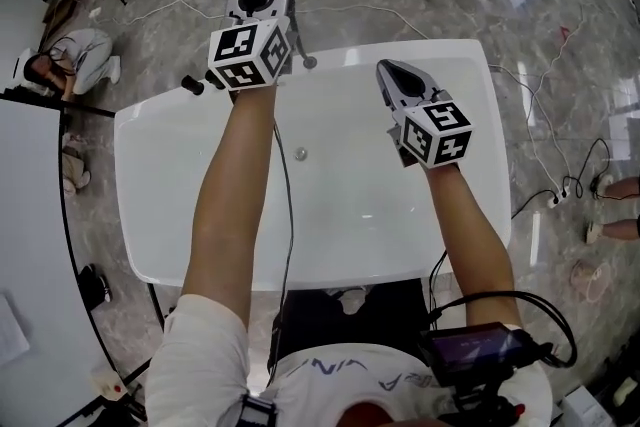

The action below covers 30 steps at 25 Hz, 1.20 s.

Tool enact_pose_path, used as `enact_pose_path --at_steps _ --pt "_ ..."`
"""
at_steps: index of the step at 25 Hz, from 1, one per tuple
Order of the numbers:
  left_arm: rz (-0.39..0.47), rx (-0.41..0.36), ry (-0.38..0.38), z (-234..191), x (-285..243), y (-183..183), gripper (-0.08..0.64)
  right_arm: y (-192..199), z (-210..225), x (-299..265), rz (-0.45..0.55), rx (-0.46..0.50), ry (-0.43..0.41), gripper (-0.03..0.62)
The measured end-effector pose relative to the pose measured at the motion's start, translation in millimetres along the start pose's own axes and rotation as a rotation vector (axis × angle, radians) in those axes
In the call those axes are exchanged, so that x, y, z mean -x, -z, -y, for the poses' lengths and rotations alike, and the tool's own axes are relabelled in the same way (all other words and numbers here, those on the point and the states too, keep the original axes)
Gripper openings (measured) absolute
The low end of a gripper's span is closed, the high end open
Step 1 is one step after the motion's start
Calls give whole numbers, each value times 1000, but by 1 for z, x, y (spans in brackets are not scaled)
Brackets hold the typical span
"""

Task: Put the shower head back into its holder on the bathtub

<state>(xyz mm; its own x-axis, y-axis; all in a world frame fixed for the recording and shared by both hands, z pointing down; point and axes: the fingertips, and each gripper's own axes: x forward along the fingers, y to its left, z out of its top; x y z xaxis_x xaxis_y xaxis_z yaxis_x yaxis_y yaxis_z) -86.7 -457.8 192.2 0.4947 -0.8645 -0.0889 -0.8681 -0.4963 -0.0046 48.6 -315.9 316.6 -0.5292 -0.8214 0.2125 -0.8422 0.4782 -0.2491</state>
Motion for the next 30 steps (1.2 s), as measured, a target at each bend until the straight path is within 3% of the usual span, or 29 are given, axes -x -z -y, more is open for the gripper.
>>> enact_pose_path --at_steps 10,13,18,30 --pt "-132 72 -13 0 -16 121 127 79 30 8 -60 -79 -7 11" --pt "-138 70 -10 -5 -19 141 127 107 26 12 -89 -108 -21 11" --pt "-126 94 -73 -19 -20 178 127 152 27 22 -119 -120 -32 11" --pt "-142 102 -85 -30 -27 248 127 192 40 13 -124 -159 -40 11"
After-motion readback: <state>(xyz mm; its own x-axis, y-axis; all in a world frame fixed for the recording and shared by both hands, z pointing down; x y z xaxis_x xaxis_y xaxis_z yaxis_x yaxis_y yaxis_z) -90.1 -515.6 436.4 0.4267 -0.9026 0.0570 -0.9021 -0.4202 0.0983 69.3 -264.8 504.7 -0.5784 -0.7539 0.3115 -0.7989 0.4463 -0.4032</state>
